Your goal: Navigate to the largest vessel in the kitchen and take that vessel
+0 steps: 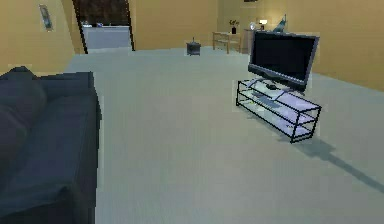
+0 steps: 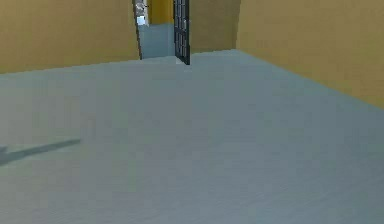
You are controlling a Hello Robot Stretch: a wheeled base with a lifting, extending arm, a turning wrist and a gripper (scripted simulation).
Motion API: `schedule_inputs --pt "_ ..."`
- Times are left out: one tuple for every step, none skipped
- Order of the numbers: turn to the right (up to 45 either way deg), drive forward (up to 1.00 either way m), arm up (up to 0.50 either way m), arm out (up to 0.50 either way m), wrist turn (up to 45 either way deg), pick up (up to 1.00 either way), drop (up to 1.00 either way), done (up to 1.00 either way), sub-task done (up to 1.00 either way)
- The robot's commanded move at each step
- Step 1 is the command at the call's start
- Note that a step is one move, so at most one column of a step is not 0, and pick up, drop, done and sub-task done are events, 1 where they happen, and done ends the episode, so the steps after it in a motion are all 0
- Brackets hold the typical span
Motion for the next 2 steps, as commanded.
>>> schedule_inputs --pt "-9.0 0.00 0.00 0.00 0.0 0.00 0.00 0.00 0.00" --pt "0.0 0.70 0.00 0.00 0.0 0.00 0.00 0.00 0.00"
